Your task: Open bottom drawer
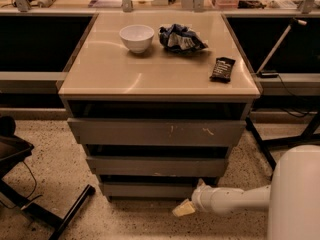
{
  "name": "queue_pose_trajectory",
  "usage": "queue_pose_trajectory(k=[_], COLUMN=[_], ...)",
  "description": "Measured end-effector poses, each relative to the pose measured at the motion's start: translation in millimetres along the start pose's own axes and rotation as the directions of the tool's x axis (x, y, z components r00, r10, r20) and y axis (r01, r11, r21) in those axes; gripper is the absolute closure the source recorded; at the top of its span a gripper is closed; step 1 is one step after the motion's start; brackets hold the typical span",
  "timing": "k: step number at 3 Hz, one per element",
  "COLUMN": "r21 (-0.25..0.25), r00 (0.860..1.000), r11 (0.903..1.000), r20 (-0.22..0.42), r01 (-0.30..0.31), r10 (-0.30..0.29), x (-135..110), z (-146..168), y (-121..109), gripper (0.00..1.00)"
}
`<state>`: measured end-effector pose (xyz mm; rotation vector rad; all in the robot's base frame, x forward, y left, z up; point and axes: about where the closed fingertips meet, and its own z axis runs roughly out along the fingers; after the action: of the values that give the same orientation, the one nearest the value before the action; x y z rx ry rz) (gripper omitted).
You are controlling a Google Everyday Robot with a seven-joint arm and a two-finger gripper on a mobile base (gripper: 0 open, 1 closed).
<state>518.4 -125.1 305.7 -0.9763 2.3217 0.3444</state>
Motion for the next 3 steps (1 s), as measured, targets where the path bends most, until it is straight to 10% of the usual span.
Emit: queue_pose_trajectory(k=[3], r21=[0.016], r00=[0.998], r11=[0.9983], r20=[0.001], r01=[-0.057], r10=[0.057], x=[24], z=[52], y=[-19], gripper=[0.00])
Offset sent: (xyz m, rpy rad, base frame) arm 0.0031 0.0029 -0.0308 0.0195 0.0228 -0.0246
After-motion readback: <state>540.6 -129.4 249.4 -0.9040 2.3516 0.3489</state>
